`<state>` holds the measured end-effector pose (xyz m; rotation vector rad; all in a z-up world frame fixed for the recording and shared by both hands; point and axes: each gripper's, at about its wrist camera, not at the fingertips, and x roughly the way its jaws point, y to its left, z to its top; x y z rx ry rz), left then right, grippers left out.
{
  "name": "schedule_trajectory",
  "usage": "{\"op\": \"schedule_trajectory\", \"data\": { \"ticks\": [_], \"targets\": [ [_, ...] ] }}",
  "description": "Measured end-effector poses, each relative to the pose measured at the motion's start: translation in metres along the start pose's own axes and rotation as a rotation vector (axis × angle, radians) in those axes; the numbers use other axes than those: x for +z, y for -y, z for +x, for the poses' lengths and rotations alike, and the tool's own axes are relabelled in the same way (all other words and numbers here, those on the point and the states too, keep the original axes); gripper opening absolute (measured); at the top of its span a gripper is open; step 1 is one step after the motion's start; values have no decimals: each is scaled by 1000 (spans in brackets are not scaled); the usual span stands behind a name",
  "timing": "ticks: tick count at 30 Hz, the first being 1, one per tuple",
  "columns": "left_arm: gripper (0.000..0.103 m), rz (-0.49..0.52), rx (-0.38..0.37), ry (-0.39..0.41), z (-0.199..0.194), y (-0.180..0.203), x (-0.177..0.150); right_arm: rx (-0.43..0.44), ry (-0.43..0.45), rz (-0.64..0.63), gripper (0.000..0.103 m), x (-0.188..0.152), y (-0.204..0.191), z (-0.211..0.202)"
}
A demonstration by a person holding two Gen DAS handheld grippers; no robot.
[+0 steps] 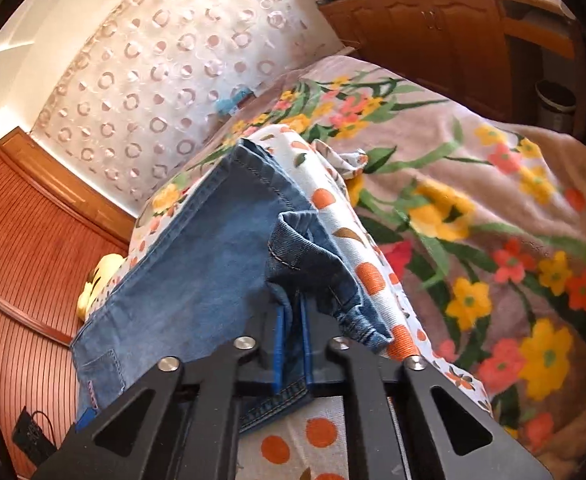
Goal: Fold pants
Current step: 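Lift the hem with the right gripper, fold the leg over, open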
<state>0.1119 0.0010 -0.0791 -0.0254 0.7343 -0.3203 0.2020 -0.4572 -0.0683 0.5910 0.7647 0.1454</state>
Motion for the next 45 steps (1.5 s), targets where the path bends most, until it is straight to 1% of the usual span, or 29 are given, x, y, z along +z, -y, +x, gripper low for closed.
{"op": "schedule_trajectory", "data": {
  "ticks": [2,6,8,11,16,19,26,29,32,35,39,42,45],
  "targets": [
    [80,5,11,14,-2,0,-1,3,23,-34,5,1,-8,-6],
    [80,4,24,41,-16,-3,0,52,59,-116,5,1,-35,-17],
    [80,-11,28,59,-26,-9,4,78,63,-162,5,0,-55,-18],
    [80,-27,54,97,-48,-20,10,129,49,-227,5,-6,-90,-15],
    [80,-29,131,124,-77,-39,15,216,5,-346,5,-29,-160,1],
    [80,-37,165,127,-90,-53,13,266,-31,-413,5,-50,-202,14],
    [80,-62,216,140,-112,-82,4,378,-125,-544,4,-105,-284,34],
    [80,-81,229,149,-119,-94,2,425,-164,-597,4,-124,-312,40],
    [80,-99,245,154,-125,-103,-2,470,-200,-639,4,-136,-334,51],
    [80,-116,255,156,-129,-112,-7,496,-236,-672,4,-148,-348,64],
    [80,-127,262,156,-130,-117,-9,481,-287,-715,4,-171,-352,83],
    [80,-129,260,153,-128,-116,-10,450,-323,-729,4,-173,-350,95],
    [80,-128,250,146,-122,-114,-9,430,-325,-739,10,-174,-350,98]
  ]
}}
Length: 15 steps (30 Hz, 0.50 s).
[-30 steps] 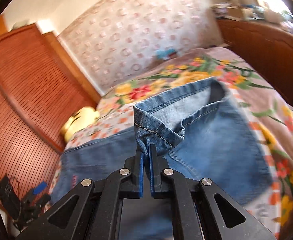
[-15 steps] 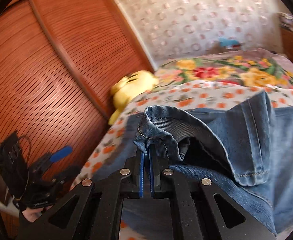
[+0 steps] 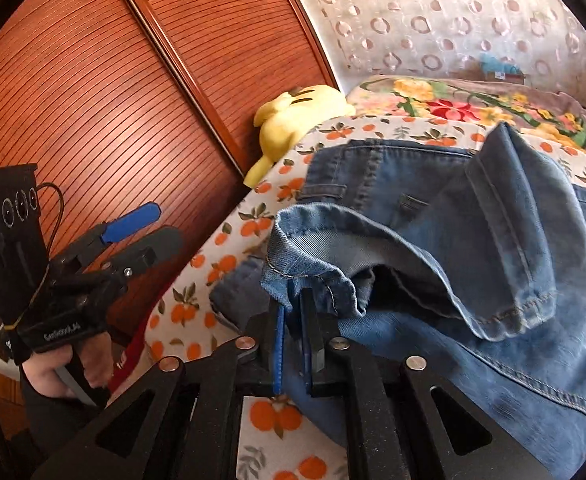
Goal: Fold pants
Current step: 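Lift the hem with the right gripper, fold the leg over, open, then grasp the other jeans leg hem with the left gripper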
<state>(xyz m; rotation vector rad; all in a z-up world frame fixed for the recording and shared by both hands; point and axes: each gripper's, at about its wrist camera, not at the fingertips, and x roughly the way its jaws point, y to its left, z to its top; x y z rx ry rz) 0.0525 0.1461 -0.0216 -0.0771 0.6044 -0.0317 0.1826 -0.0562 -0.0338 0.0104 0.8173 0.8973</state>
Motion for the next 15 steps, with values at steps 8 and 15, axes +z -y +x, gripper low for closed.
{"op": "schedule_trajectory", "data": {
  "ticks": [8,15],
  "targets": [
    [80,20,-44,-5,5,22,2,-90,62,-57,35,-9,5,-46],
    [80,59,-107,-13,13,53,8,-273,132,-78,43,-34,27,-79]
  ]
}}
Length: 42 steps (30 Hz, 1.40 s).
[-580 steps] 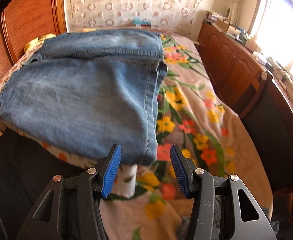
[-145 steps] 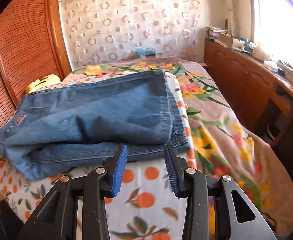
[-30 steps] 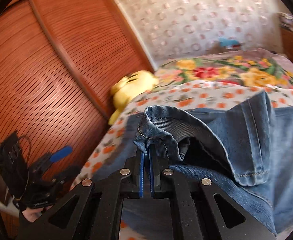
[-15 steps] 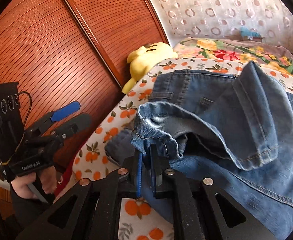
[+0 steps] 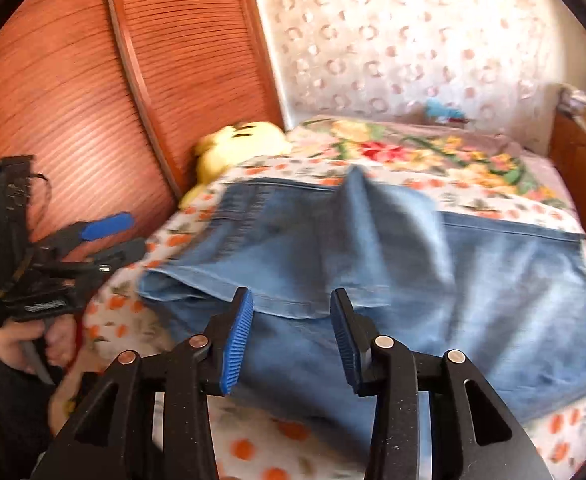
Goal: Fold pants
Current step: 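Grasp the other jeans leg hem with the left gripper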
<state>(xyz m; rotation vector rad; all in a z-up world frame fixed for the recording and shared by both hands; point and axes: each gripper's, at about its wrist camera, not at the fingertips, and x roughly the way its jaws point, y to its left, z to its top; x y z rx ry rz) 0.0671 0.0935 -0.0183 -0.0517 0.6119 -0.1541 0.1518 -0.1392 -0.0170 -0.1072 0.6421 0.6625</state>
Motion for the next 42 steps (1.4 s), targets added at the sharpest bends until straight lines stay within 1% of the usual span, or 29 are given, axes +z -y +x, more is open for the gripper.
{"op": "schedule_trajectory", "data": {
  "ticks": [1,4,8,9,10,11,12,13,14,16,19,21,23,26,27,29,30,31,32,34,35,36,37,42],
  "targets": [
    [80,5,-7,-3,1,4,0,-52,6,-11,44,-3,3,1],
    [80,37,-32,-28,11,18,-3,-135,2,-19,44,-16,13,5],
    [80,71,-47,-73,26,28,-11,-153,-33,33,44,-26,22,19],
    [79,74,-50,-86,31,28,-12,-153,-40,45,44,-28,22,24],
    [69,73,-55,-100,35,28,-14,-150,-48,58,44,-30,22,28],
    [63,67,-61,-116,39,27,-17,-145,-54,68,44,-32,20,32],
    [51,61,-66,-132,43,26,-18,-143,-56,76,44,-31,21,33],
    [41,54,-73,-141,45,24,-20,-144,-55,81,44,-31,20,35],
    [38,44,-93,-143,45,23,-20,-142,-53,87,45,-31,21,32],
    [24,37,-109,-127,39,23,-19,-142,-46,99,45,-29,24,27],
    [21,19,-102,-63,20,22,-13,-152,-35,108,45,-28,27,24],
    [18,9,-75,-33,11,17,-10,-158,-29,120,45,-34,42,17],
    [18,-1,-44,-17,3,10,-9,-161,-29,131,45,-37,45,17],
    [18,-21,1,-19,-3,-5,-12,-158,-37,136,45,-41,47,19],
    [18,-25,17,-30,-3,-10,-15,-154,-42,135,45,-44,48,18],
    [19,-33,22,-58,0,-17,-18,-146,-48,132,45,-49,52,13],
    [21,-38,38,-64,1,-19,-20,-144,-52,128,45,-51,50,16],
    [27,-39,59,-73,1,-20,-22,-145,-55,124,45,-51,51,18],
    [30,-42,72,-77,1,-21,-24,-152,-57,117,45,-51,52,20],
    [39,-50,76,-75,-2,-23,-24,-163,-52,102,45,-50,51,20],
    [41,-52,77,-67,-5,-23,-23,-167,-48,98,45,-50,50,20],
    [49,-50,78,-61,-8,-24,-22,-171,-45,97,45,-50,51,20],
    [53,-43,80,-51,-10,-22,-21,-174,-44,98,45,-51,50,20],
    [53,9,69,-5,-19,0,-6,-173,-40,99,45,-55,49,17]
  ]
}}
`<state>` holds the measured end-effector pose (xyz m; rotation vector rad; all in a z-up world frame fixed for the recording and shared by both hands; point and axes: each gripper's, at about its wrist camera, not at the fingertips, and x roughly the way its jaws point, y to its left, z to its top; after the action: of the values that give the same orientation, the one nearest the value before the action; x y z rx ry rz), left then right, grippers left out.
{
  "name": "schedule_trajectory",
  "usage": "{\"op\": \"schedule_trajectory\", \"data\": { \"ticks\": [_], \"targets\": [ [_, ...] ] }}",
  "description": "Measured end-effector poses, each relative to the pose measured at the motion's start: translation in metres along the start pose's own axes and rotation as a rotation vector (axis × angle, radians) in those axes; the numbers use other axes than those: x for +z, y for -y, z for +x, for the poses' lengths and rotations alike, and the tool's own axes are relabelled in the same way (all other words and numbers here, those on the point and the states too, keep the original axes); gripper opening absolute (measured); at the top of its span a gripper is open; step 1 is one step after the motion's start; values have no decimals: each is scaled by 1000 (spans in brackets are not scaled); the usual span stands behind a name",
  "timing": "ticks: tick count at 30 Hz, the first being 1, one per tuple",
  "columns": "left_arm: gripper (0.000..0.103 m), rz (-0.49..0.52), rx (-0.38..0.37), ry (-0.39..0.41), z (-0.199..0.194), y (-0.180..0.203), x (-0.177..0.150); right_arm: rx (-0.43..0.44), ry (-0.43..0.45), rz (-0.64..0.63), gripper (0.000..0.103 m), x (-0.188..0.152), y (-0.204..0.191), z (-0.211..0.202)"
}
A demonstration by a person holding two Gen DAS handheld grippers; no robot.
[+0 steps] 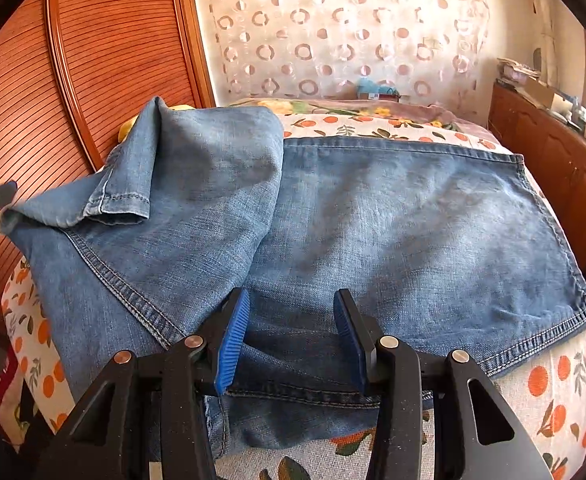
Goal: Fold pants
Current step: 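Grasp the other jeans leg hem with the left gripper, then fold the held leg over the jeans with the left gripper, then open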
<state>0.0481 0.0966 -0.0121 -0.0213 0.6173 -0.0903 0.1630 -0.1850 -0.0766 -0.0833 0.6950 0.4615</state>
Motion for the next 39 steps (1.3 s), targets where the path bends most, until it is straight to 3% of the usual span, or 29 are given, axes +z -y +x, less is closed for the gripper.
{"op": "schedule_trajectory", "data": {
  "ticks": [5,11,18,20,22,24,34,39],
  "targets": [
    [53,56,-71,19,0,31,11,4,-3,8,45,-1,3,-1],
    [53,132,-118,-108,52,66,7,-2,0,3,45,-1,5,-3],
    [53,185,-32,-224,104,74,1,-9,8,-8,45,-3,7,-6],
    [40,193,-27,-223,107,74,2,-9,11,-12,45,-4,7,-7],
    [20,197,-9,-220,106,72,5,-9,14,-14,45,-5,8,-8],
    [16,198,-12,-201,101,66,9,-8,16,-16,45,-6,8,-9],
    [16,86,86,-80,85,-17,64,-10,15,-20,45,-7,8,-9],
    [18,43,122,-112,101,-54,75,-12,14,-22,45,-6,8,-8]
  ]
}}
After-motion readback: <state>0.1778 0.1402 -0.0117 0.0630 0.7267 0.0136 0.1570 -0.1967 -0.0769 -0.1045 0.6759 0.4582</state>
